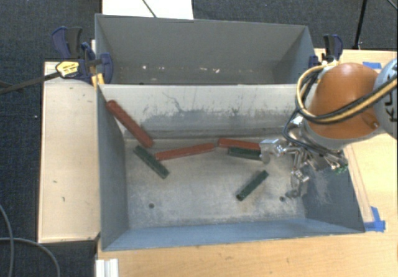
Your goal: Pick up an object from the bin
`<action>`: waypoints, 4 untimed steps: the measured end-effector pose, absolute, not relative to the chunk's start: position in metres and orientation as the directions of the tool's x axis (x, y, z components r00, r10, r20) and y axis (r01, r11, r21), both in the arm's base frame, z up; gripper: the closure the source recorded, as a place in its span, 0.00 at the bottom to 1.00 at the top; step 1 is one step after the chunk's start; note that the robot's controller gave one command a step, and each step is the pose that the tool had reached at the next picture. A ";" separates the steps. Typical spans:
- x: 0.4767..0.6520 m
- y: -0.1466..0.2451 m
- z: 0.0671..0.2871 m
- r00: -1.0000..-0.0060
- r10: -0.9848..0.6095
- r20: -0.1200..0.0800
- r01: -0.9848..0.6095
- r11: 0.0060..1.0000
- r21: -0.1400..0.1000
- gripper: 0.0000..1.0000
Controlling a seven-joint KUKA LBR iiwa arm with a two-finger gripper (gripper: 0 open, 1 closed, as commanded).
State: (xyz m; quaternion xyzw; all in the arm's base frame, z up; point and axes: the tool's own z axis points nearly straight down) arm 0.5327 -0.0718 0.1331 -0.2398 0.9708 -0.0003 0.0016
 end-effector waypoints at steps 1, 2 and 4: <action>0.518 -0.046 0.092 -0.955 -0.295 -0.004 -0.295 0.955 -0.001 0.00; 0.530 -0.025 0.070 -0.806 -0.592 -0.004 -0.592 0.806 -0.001 1.00; 0.508 -0.024 0.196 -0.794 -0.608 -0.002 -0.608 0.794 -0.001 1.00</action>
Offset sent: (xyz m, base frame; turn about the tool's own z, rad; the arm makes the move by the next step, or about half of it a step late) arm -0.0038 0.0461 -0.0631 -0.1490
